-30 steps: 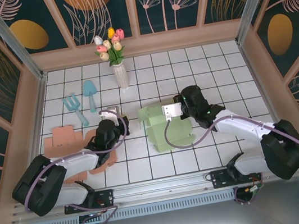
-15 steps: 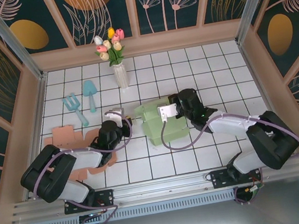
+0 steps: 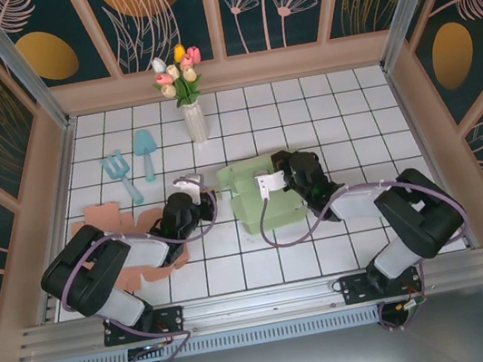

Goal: Fold the paper box

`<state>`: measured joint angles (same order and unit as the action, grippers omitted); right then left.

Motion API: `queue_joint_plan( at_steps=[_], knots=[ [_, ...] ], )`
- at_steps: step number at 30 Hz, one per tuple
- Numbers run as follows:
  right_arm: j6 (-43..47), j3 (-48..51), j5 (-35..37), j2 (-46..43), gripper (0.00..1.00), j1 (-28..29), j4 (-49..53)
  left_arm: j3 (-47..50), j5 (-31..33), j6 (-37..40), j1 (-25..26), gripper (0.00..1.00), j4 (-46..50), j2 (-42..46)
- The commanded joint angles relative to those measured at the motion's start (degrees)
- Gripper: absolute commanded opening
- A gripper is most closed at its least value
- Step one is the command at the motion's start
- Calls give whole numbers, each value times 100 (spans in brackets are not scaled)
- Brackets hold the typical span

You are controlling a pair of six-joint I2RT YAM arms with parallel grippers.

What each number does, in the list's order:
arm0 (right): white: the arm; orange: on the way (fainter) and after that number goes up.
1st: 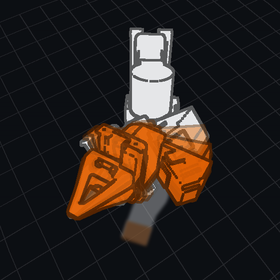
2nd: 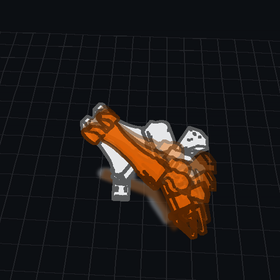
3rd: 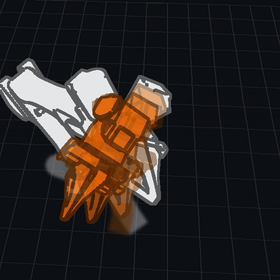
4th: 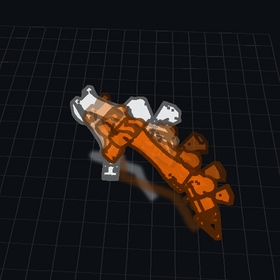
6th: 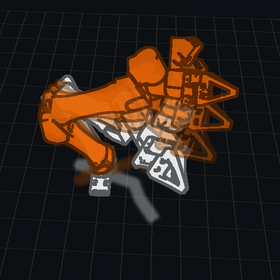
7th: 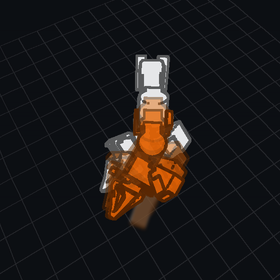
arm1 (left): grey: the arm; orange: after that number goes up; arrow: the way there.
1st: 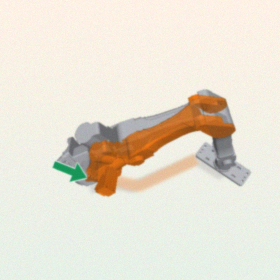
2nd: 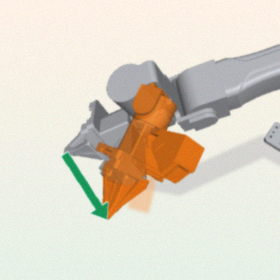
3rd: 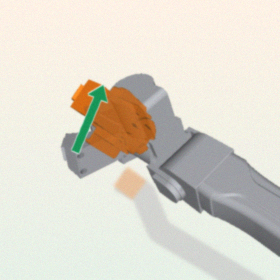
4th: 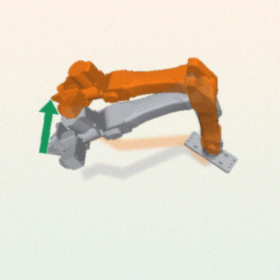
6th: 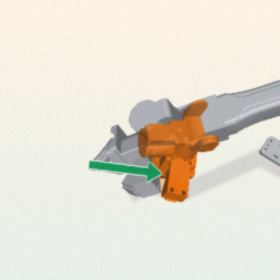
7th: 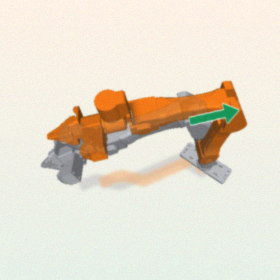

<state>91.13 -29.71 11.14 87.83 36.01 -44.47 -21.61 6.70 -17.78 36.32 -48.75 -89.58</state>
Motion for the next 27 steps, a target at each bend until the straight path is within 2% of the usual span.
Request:
queue_joint_plan(
  at_steps=[1, 14, 20, 27],
  knots=[
    [236, 124, 230, 208, 0, 31, -786, -206, 51, 75, -42, 22, -55, -103],
    [221, 203, 456, 849, 0, 20, -1892, -442, -89, 134, -206, 25, 167, -244],
    [213, 219, 486, 905, 0, 46, -2018, -565, -89, 291, -209, 29, 228, -385],
    [216, 258, 460, 857, 0, 107, -1946, -831, -424, 394, -205, 32, 221, -717]
  ],
)
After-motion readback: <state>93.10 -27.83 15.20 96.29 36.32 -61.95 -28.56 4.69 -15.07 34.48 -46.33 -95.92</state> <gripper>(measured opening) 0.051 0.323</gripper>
